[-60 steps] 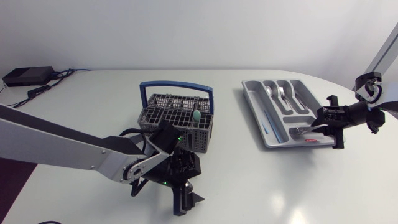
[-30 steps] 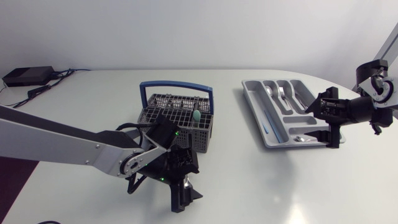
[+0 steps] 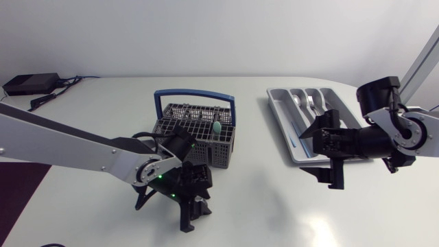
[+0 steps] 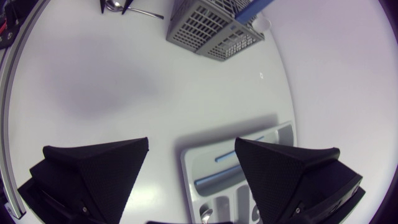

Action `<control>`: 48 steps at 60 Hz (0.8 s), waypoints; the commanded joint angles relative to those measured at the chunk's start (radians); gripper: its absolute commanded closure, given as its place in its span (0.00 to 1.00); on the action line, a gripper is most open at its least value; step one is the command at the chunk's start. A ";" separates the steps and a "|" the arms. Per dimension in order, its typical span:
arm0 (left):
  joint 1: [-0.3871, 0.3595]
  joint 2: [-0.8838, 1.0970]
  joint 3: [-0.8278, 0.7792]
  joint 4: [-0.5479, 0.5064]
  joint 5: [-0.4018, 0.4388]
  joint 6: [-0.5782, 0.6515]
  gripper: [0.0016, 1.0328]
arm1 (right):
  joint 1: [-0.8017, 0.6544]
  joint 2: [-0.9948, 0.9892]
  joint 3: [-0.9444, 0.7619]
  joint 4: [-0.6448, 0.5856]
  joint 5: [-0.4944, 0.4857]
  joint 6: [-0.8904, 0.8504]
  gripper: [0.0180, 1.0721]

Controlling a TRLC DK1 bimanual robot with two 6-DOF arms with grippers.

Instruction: Unload the cutlery basket into the drawer organizer.

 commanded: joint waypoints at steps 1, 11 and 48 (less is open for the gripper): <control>0.067 -0.015 -0.081 -0.085 -0.021 0.057 0.47 | 0.092 -0.012 -0.020 -0.013 0.015 0.084 0.05; 0.187 -0.113 -0.145 -0.134 -0.019 0.143 0.46 | 0.276 0.019 -0.004 -0.013 0.035 0.181 0.05; 0.415 -0.351 -0.168 -0.259 0.113 0.240 0.23 | 0.641 0.471 0.298 0.007 0.033 0.428 0.05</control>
